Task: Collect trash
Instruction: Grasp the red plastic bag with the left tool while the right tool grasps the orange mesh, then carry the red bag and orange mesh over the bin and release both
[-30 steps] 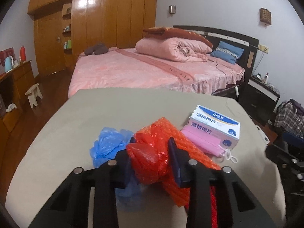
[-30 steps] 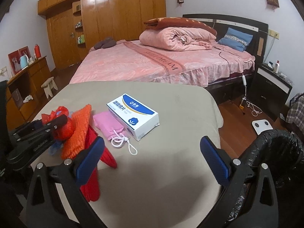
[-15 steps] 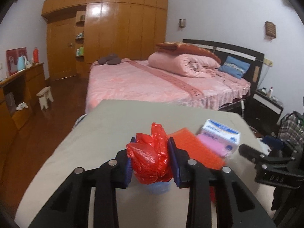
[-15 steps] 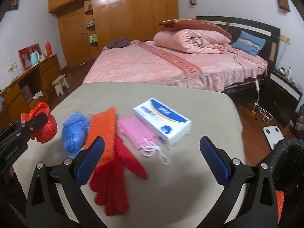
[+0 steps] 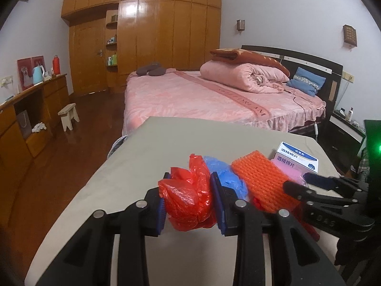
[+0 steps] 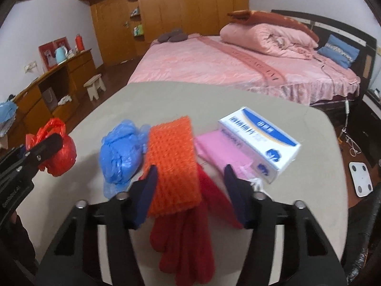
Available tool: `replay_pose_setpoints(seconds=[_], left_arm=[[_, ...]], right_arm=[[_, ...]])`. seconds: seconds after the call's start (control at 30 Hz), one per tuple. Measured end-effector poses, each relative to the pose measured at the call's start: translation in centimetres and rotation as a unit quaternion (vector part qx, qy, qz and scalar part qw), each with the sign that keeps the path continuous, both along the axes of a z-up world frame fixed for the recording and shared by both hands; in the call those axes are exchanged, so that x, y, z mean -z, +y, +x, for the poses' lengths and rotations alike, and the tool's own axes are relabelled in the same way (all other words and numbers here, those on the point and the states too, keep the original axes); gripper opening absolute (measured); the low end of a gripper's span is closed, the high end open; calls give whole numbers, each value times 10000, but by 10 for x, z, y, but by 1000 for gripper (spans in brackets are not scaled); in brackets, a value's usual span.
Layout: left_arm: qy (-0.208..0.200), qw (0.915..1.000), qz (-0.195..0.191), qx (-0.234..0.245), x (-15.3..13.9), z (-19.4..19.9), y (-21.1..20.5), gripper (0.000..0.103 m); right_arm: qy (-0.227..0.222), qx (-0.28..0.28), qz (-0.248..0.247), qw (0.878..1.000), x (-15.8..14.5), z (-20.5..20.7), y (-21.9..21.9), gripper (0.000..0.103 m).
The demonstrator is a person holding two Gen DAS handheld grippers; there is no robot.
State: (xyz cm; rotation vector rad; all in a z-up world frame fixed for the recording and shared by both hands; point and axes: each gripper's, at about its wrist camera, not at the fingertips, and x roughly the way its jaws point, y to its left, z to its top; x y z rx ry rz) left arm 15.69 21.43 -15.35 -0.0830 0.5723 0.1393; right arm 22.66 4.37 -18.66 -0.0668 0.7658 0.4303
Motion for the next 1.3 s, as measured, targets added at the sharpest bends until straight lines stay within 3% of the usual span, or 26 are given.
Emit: replay_pose_setpoints(seconds=[0.1,0.2,0.6,1.3], left_arm=[[15,10000,-16,-17,0,-1,0,33],[12,10000,-18,-26,0,-2,0,33],[-162,9998,-38,135,-20,-15,-21,33],[-524,9898,-271,1295,-71,-35,-148,33]], right_arm=[[159,-163,18,9997,6,0,4,16],[101,-274,145,9995,0,-6,3,11],[-380,-89,543,9978,-53,-36,-33,11],[-943,1064,603,9880,-104,-99,-169,11]])
